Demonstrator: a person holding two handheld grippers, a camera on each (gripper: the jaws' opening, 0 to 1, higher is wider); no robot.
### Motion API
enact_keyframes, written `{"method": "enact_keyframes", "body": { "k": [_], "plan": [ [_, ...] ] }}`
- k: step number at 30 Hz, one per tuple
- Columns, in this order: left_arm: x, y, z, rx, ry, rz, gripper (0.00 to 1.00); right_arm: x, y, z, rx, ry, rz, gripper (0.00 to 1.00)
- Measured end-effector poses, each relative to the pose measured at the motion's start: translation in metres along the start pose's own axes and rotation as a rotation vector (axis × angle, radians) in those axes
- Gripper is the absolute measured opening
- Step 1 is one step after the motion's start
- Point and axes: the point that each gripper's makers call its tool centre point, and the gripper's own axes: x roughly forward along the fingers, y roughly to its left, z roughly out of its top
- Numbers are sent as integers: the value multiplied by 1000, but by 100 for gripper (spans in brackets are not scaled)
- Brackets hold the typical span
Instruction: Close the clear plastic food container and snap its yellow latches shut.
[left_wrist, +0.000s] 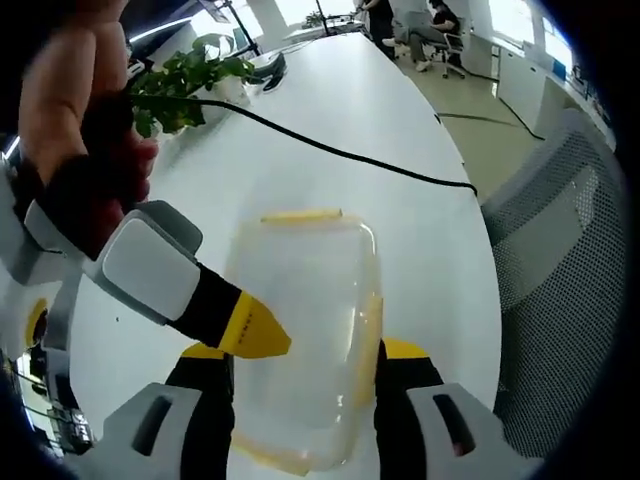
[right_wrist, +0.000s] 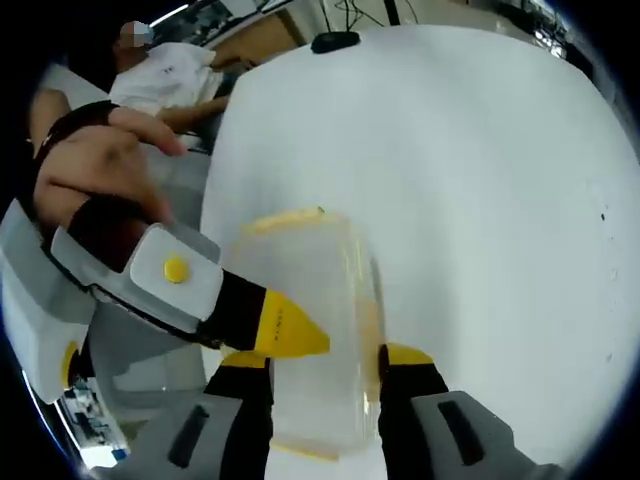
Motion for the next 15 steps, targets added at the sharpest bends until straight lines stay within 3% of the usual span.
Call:
{"method": "enact_keyframes", "body": {
  "k": [3,15],
  "plan": [
    [0,-1,0,6,6,13,56,0,-2,-2,2,18,-23,44],
    [2,-3,0,55,19,12,57,-4,0,-2,16,-47,-84,44]
  ]
}}
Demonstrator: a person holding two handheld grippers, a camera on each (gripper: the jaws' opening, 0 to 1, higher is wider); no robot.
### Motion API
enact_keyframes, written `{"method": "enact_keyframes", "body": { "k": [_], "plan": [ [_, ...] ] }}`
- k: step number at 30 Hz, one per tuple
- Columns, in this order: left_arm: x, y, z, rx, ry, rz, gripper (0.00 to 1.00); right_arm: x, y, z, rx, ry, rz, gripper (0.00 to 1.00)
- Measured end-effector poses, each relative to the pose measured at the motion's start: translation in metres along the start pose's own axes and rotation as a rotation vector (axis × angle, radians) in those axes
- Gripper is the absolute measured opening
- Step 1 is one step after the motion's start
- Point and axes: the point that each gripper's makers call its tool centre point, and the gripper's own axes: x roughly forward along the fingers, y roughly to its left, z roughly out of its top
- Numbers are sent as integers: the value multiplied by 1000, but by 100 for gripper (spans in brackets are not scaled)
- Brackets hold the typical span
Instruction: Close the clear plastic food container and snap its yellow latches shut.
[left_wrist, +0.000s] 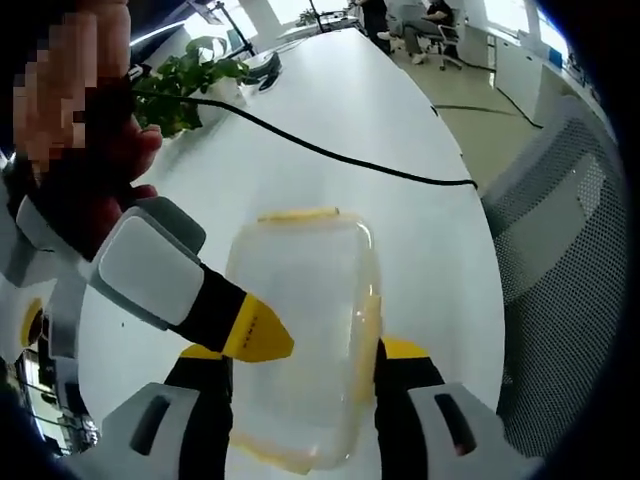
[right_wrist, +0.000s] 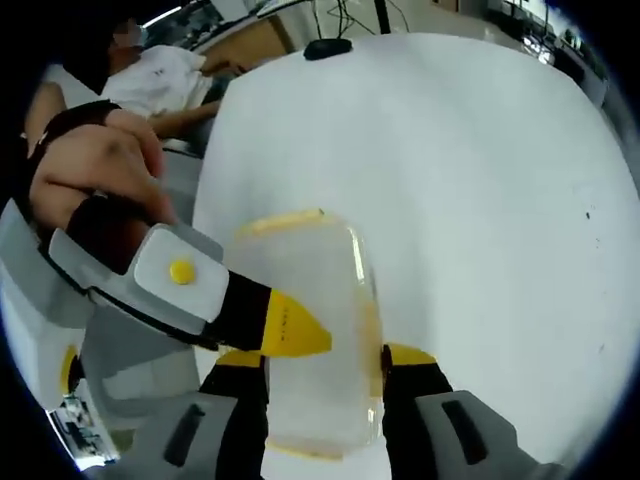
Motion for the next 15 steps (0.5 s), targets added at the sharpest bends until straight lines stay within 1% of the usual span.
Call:
{"method": "enact_keyframes", "body": {
  "k": [1,2,3,4,5,7,8,10,11,12,13,14,15],
  "plan": [
    [0,0,0,7,2,-3,57,0,1,0,-7,-5,-5,44],
    [0,-1,0,10,3,-5,58,0,2,2,-33,-19,-10,44],
    [-1,-3,0,14,5,-12,60,-1,2,2,-39,-24,-13,44],
    [-1,-7,0,5,3,-28,65,-1,3,1,-47,-27,-12,44],
    [0,-15,1,-38,-2,-54,72,-1,3,1,-51,-32,-15,44],
    [0,-18,0,-57,1,-66,82,-2,4,-1,-72,-29,-23,46],
    [-1,-20,1,-68,-12,-73,86,-3,2,-3,-100,-25,-40,49],
    [-8,-23,8,-90,-61,-91,89,-4,2,-5,-126,-32,-52,59],
    [-10,-23,8,-99,-65,-98,90,-5,2,-5,-143,-52,-62,64],
    [-13,-22,10,-124,-85,-108,93,-6,3,-2,-154,-78,-67,71],
    [-15,-24,11,-140,-93,-122,97,-7,6,4,-164,-131,-77,77],
    [-17,-28,6,-169,-74,-158,98,-7,9,7,-156,-163,-77,83],
    [-17,-29,4,-170,-69,-168,99,-8,14,8,-137,-190,-70,89]
  ]
}}
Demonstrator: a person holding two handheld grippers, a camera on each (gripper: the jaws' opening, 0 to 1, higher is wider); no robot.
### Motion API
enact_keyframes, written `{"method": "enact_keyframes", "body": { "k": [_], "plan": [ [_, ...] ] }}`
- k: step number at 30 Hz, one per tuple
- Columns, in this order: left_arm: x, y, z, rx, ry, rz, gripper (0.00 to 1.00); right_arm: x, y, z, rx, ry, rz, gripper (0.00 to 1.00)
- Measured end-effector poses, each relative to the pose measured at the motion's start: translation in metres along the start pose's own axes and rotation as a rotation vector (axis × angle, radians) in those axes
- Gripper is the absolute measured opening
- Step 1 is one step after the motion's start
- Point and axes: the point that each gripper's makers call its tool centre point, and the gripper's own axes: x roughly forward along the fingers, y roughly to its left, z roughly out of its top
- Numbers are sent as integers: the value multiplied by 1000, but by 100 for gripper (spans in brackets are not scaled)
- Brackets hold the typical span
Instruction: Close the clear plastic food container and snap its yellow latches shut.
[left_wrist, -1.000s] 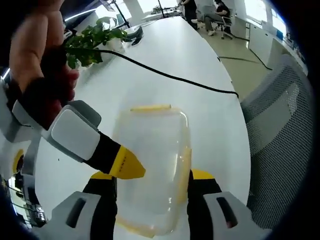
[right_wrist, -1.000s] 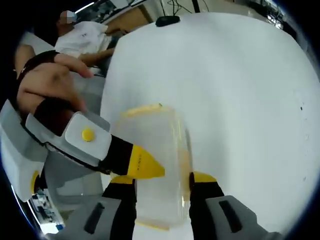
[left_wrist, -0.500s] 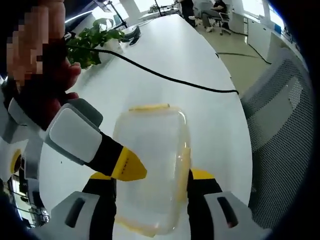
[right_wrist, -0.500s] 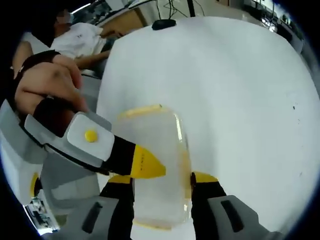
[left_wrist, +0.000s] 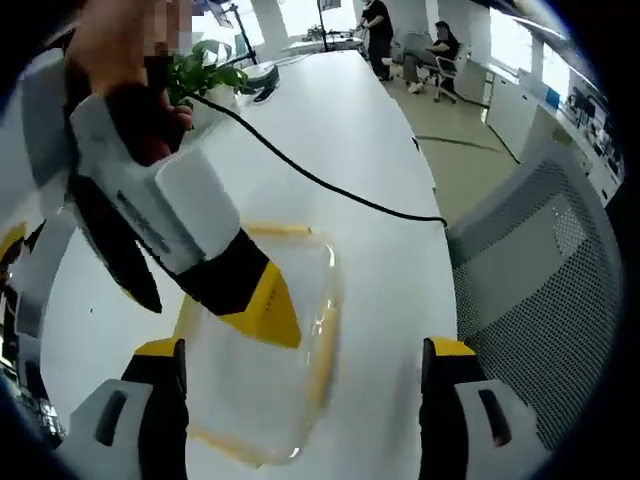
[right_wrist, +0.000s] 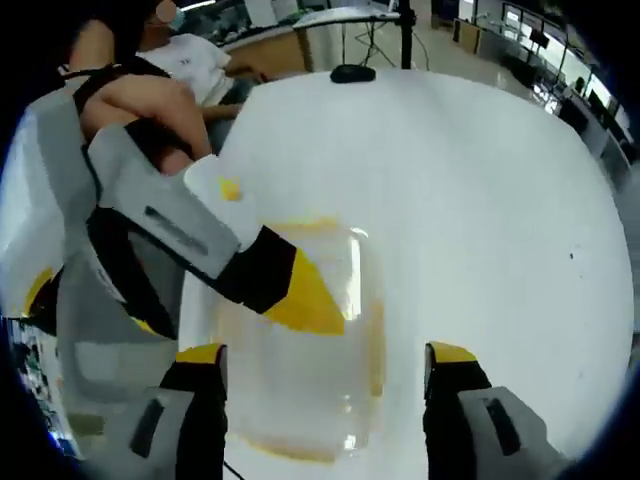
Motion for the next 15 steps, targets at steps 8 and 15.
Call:
{"method": "enact_keyframes", "body": {
  "k": [8,15],
  "plan": [
    [-12,15,-23,67,32,-9,99,0,17,-10,-15,5,-90,100],
    [-23,28,-22,22,-30,-47,99,-3,25,-17,0,10,-161,100]
  ]
}}
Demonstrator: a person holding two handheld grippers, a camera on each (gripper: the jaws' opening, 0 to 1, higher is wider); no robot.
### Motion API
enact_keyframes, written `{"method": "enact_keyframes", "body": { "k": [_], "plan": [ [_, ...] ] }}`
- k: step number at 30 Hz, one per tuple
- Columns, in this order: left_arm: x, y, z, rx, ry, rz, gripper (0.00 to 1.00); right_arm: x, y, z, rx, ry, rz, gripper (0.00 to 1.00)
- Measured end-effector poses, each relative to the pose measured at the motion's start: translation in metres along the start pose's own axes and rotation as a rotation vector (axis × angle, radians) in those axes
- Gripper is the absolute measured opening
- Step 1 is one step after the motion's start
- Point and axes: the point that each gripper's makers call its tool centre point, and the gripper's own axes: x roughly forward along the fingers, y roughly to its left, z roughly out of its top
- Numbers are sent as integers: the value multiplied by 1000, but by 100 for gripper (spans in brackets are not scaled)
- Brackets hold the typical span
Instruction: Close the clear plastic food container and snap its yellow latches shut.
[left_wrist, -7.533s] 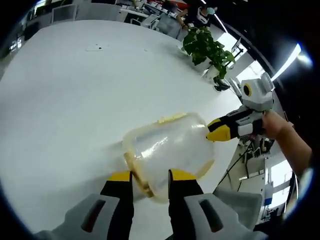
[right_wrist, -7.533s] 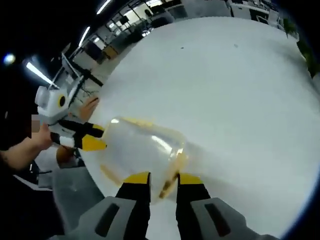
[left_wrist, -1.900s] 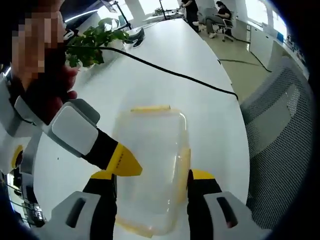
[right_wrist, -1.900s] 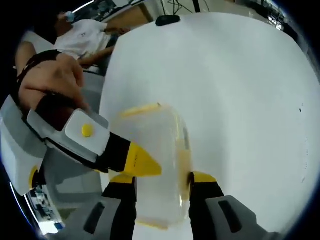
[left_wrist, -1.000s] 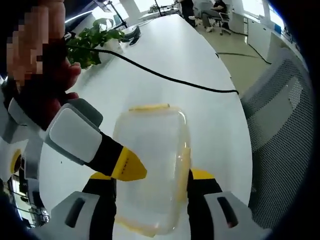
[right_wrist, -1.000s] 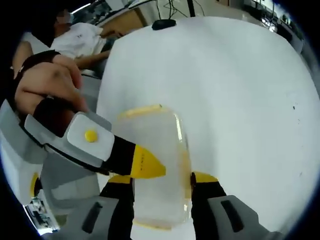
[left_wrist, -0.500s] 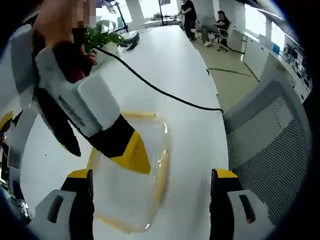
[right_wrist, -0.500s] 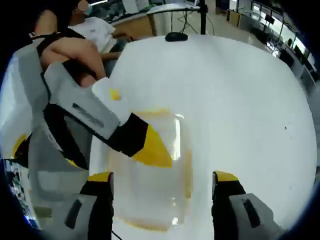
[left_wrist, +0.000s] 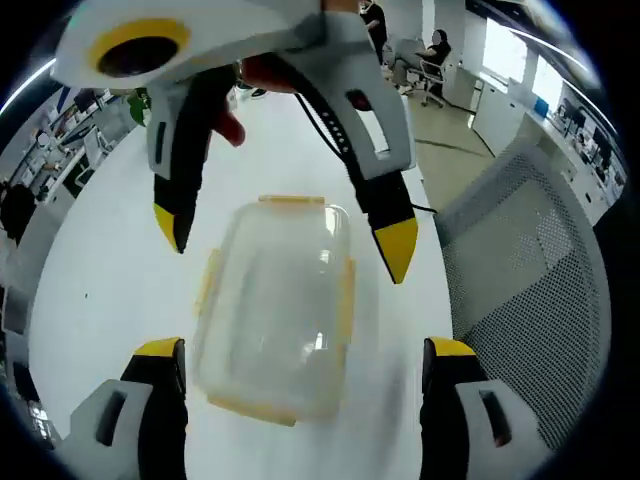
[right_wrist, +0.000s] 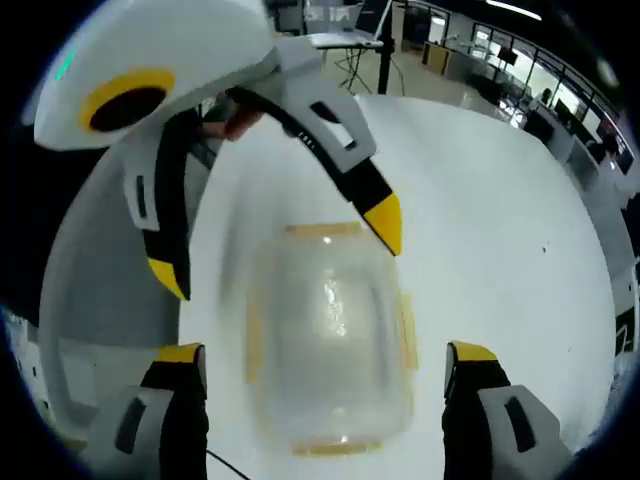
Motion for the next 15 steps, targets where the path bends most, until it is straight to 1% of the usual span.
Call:
{"method": "enact_keyframes", "body": {
  "k": [2,5,7,8,9,10,11,13,15],
  "plan": [
    [0,5,1,2,-12,0,99,0,-1,-5,14,16,-19,99],
    [1,4,-2,26,1,-25,99,-4,-5,-5,55,5,-50,97],
    [1,2,-8,51,44,-49,99,-7,-7,-5,69,8,-58,95],
    [2,-1,-10,83,58,-74,99,-7,-10,-8,71,18,-58,92],
    [3,0,-10,88,64,-69,99,-7,-12,-12,65,29,-63,90],
    [5,2,-12,102,81,-67,98,-7,-14,-14,66,32,-63,89],
    [6,2,-12,110,86,-70,97,-6,-14,-15,71,28,-53,89],
    [10,5,-11,98,93,-69,96,-4,-13,-19,72,29,-36,88],
    [13,2,-13,45,112,-92,96,-2,-13,-27,62,47,-25,86]
  ]
}}
